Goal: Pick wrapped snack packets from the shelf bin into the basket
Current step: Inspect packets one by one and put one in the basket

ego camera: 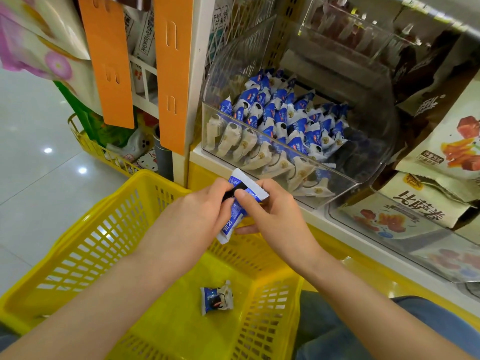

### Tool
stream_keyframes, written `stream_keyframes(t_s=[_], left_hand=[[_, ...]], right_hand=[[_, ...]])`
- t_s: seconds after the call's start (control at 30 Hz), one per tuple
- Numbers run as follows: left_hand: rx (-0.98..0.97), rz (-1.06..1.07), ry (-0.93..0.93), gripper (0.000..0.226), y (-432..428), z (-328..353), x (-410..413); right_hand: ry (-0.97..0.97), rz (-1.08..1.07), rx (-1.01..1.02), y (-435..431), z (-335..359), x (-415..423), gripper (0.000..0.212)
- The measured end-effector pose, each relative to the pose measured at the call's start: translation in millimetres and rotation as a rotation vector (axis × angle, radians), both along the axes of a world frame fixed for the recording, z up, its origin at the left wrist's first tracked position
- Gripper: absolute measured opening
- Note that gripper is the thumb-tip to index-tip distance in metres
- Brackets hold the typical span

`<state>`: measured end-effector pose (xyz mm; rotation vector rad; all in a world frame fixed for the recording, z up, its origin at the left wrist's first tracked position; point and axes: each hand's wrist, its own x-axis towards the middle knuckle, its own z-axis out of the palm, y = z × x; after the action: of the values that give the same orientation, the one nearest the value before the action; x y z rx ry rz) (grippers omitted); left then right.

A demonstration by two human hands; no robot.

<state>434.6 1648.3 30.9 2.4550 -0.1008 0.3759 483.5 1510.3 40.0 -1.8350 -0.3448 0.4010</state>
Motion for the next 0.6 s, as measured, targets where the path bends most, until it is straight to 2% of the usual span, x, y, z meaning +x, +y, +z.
stream_keyframes(t_s=[0.17,0.4,0.47,0.57,0.6], left_hand=[[0.182,0.010,0.094,0.027,4.4,3.2,1.5],[-0.193,0.119,0.001,0.019,5.6,-4.5,8.5],[-0.365,0.186,0.040,0.021,6.5,-3.8,13.6],[-1.034,0.196,0.325,0.027,3.4,7.7,19.1],[-1.186,0.146,0.420,0.030,2.3,11.2,18.7]], right_hand=[[-0.028,0.006,-0.023,3.3,-1.2,-2.1,0.010],[-0.055,0.008,-0.031,5.0,1.8,0.7,0.011],[-0.025,0.030,0.009,4.9,3.7,1.7,0.013],[-0.074,0.045,0.012,3.0,8.2,4.6,0.013],[-0.082,0.034,0.007,1.9,9.0,5.8,0.016]])
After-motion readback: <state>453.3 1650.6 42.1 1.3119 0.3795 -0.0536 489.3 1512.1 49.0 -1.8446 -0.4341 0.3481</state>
